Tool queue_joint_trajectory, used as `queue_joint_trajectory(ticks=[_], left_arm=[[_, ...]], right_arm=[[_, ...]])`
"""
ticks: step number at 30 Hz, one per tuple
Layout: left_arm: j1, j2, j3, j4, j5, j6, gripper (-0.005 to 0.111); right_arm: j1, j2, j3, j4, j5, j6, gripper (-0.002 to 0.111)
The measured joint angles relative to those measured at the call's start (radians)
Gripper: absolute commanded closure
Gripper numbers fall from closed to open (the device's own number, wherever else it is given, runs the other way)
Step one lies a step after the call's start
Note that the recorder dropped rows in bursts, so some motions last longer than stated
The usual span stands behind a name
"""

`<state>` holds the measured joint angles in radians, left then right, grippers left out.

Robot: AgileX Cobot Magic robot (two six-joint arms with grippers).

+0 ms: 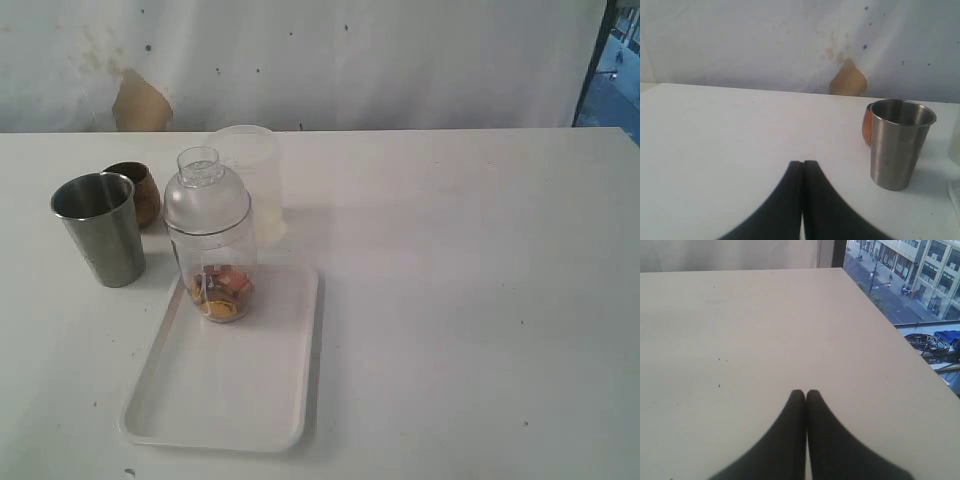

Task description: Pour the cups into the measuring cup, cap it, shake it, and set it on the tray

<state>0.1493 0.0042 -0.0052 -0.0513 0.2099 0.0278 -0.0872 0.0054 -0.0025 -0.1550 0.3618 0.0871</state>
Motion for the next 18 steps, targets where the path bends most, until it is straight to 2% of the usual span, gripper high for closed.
queue_joint_trajectory(ticks=[18], left_arm=[[0.0,0.0,0.0,0.0,0.0,0.0,0.107]], right_arm=[[0.0,0.0,0.0,0.0,0.0,0.0,0.108]])
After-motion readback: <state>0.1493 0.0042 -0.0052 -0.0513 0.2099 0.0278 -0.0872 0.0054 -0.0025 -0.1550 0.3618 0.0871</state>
